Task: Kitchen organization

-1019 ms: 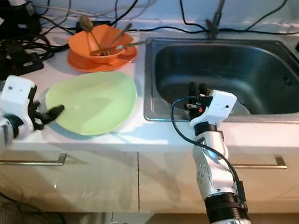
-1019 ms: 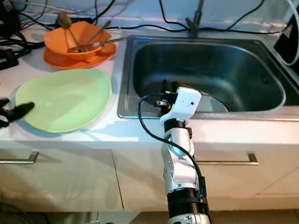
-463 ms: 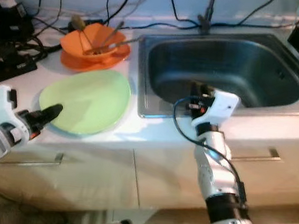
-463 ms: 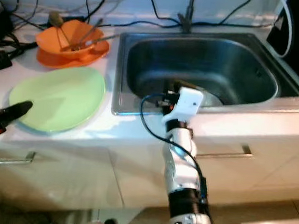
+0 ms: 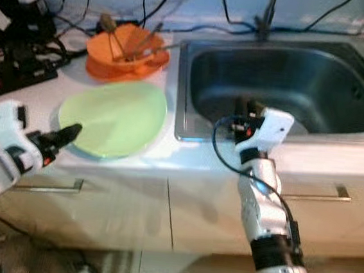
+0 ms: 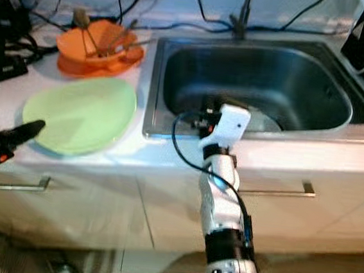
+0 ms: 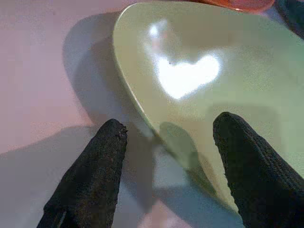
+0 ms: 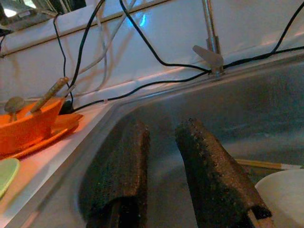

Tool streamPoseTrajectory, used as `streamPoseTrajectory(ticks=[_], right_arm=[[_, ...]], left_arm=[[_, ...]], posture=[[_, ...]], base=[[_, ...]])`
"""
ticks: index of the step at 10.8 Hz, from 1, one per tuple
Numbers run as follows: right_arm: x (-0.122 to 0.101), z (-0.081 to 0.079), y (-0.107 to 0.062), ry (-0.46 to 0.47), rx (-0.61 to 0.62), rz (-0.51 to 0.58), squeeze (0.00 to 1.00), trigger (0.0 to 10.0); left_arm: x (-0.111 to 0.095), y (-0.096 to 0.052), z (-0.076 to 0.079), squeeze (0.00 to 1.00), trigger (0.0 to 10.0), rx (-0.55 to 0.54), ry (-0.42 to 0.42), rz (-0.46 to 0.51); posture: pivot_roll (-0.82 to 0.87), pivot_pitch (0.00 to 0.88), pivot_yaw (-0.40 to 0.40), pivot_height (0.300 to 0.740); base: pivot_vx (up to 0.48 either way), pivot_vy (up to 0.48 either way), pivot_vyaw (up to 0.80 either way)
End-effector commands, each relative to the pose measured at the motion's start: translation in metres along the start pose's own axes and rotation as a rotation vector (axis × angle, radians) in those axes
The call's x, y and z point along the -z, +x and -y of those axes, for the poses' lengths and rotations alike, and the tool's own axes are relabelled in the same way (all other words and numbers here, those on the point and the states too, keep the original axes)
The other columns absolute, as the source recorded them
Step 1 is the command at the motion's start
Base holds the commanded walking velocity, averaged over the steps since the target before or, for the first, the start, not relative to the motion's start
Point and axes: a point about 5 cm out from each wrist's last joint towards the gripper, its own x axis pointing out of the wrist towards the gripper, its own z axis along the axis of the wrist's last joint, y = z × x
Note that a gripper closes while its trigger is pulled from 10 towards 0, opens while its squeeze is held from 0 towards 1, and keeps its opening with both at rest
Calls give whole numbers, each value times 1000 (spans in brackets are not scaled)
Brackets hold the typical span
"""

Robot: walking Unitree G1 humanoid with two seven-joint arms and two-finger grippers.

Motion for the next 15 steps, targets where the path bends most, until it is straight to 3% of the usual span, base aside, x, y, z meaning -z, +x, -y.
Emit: streamPoseTrajectory(ticks=[1, 3, 5, 8, 9, 10, 15], right_arm=[[15, 3, -6, 15, 13, -76, 0, 10000], [11, 1, -3, 15, 7, -65, 0, 10000], [3, 1, 0, 18, -1, -35, 0, 10000], [4, -2, 1, 28, -8, -39, 0, 10000], [4, -2, 1, 28, -9, -39, 0, 10000], [4, 0, 1, 28, -6, -40, 0, 10000], [6, 2, 0, 30, 5, -50, 0, 10000]], left_arm=[[8, 6, 0, 0, 10000, -9, -37, -12], [12, 11, 7, 0, 10000, 38, -52, -28], [8, 11, 12, 0, 10000, 51, -7, -36], [16, 20, 23, 0, 10000, 86, -43, -64], [20, 23, 27, 0, 6941, 99, -65, -74], [25, 26, 31, 0, 0, 113, -78, -81], [30, 33, 40, 0, 0, 138, -99, -83]], posture=[[147, 82, 92, 740], [140, 79, 93, 740], [145, 78, 91, 740], [142, 84, 91, 740], [140, 85, 91, 740], [136, 87, 91, 740], [134, 91, 91, 740]], base=[[0, 0, 0], [0, 0, 0], [0, 0, 0], [0, 0, 0], [0, 0, 0], [0, 0, 0], [0, 0, 0]])
